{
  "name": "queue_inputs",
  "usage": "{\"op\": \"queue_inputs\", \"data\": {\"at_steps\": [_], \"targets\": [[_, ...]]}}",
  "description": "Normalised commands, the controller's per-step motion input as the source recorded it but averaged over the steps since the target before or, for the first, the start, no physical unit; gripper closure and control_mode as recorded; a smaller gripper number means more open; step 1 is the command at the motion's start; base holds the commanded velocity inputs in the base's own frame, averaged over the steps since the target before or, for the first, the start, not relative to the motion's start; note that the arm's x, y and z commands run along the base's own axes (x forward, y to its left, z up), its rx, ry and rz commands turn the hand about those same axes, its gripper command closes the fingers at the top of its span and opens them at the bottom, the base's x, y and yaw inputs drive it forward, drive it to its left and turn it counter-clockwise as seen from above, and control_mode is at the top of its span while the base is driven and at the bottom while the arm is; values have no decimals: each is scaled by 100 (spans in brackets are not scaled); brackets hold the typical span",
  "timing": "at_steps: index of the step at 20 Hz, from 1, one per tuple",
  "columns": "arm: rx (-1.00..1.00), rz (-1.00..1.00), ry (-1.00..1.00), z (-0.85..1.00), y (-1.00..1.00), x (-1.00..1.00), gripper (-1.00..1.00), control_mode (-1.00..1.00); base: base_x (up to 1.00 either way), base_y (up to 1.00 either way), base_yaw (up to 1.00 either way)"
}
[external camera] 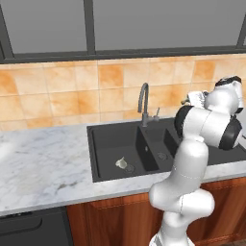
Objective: Turn on the sink faucet. Then move the garlic from the counter to the sink. Turn off the sink. Move the vegetable from the sink to the pot next to the stove. Finally move the pot to the front center burner.
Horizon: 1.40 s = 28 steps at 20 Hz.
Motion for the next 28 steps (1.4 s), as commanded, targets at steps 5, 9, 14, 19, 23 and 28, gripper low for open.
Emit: {"op": "queue_inputs", "data": {"at_steps": [5,9,14,19,23,28], "targets": [[-8,-8,6,53,39,-50,-100,-100,0,0,0],[-12,-13,20,18,47,-39,-100,-100,0,0,0],[-15,-19,34,0,56,-26,-100,-100,0,0,0],[-13,-26,25,0,42,-44,-100,-100,0,0,0],[-12,-35,16,-22,35,-54,-100,-100,0,0,0],[-16,-41,16,-43,49,-26,-100,-100,0,0,0]]}}
